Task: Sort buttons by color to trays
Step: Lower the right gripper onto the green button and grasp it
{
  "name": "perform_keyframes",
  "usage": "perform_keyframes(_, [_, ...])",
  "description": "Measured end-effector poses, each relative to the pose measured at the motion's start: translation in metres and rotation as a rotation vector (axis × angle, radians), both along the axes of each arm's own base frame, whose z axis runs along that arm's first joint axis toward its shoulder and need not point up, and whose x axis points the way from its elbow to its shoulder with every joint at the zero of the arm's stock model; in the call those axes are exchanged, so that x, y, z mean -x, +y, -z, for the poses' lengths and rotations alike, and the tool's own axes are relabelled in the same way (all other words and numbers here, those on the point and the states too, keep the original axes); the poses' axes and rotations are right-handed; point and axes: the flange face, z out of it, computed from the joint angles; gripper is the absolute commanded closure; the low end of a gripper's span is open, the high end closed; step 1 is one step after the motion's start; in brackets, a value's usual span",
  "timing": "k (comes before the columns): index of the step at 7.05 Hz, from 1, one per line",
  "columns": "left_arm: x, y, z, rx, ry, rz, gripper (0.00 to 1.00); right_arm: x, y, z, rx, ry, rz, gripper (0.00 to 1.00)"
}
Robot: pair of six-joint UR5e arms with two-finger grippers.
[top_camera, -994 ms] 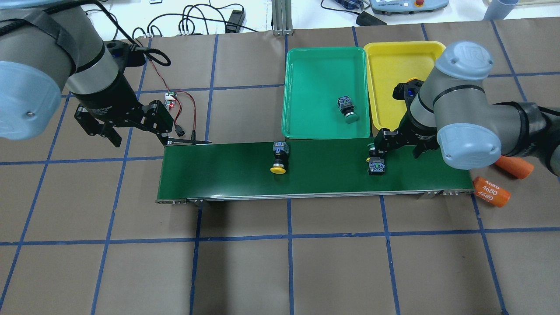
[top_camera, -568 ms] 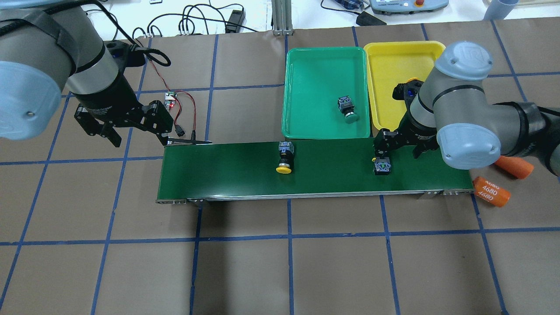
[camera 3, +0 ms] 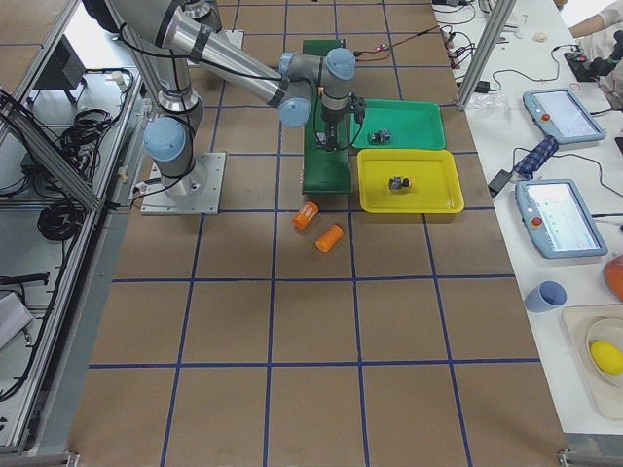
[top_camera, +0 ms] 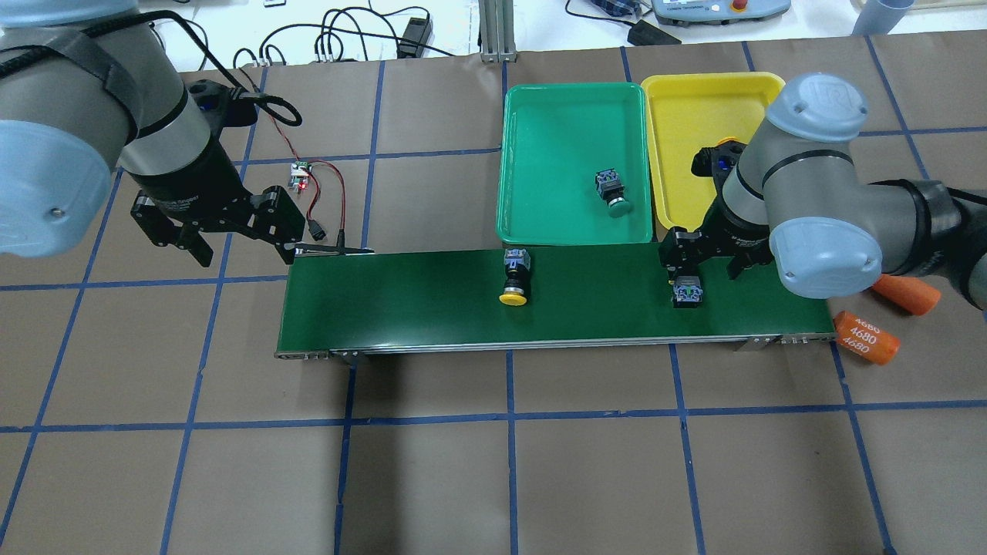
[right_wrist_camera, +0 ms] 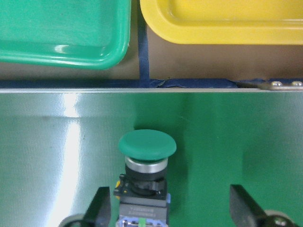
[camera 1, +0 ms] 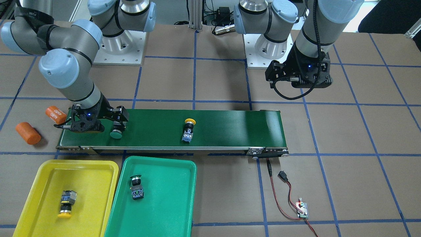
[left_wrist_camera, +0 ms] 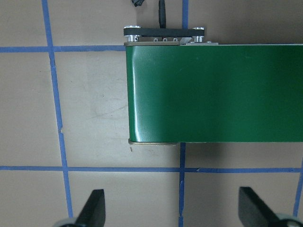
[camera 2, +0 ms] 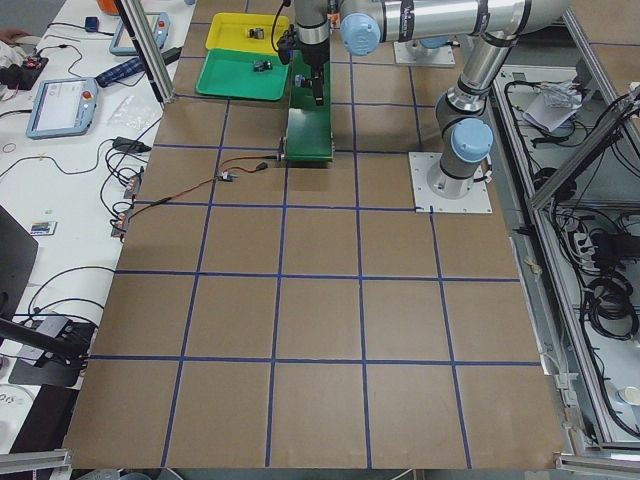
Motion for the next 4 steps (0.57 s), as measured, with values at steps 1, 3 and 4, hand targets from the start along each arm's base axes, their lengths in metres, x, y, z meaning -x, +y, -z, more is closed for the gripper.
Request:
perform_keyframes(1, [0.0, 0.0, 0.0, 0.004, -0.001, 0.0, 0.0, 0.0, 0.0, 0.0, 0.001, 0.0, -0.001, 0.11])
perform_keyframes(3, [0.0, -0.001, 0.0, 0.008, -0.002, -0.002, 0.0, 0.0, 0.0, 0.01, -0.013, 0.0, 0.002, 0.26])
perform_keyframes(4, [0.0, -0.001, 0.0, 0.008, -0.002, -0.002, 0.0, 0.0, 0.0, 0.017, -0.021, 0.001, 0.007, 0.53])
